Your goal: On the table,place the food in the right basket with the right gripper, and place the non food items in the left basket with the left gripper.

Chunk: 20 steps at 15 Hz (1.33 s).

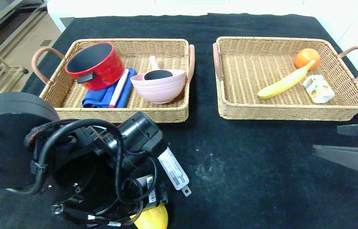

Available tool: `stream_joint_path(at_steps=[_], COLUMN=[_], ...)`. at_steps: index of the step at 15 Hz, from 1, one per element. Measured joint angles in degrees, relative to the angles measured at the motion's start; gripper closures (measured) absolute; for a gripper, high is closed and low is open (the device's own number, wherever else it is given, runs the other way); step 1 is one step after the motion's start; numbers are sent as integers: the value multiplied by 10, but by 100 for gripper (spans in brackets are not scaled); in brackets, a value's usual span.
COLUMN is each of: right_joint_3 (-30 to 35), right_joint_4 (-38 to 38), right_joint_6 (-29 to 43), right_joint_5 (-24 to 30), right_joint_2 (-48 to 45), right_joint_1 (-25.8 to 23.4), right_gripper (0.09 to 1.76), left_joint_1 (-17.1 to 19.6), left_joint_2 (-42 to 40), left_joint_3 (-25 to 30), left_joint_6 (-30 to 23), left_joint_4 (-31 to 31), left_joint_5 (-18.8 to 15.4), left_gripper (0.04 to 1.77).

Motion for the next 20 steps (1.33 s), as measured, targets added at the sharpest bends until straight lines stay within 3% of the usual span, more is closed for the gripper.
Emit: stream_joint_path(at_steps=[8,9,12,15,20], right_joint_3=[0,0,0,0,0], right_joint_4=[0,0,0,0,0], right_joint_6=[0,0,0,0,0], right_joint_5=[0,0,0,0,0], right_joint_2=[0,0,0,0,0], right_joint_1=[0,0,0,0,0], right_gripper=[14,14,14,14,14], left_joint_1=[0,0,0,0,0], left_joint_2=[15,15,16,14,10], left_joint_3=[-1,-1,-2,-2,-1], left_joint_6=[0,0,1,1,0], left_joint_4=[0,0,0,0,0], left_joint_5=[1,1,2,2,0], left_gripper=[10,32,74,85,87])
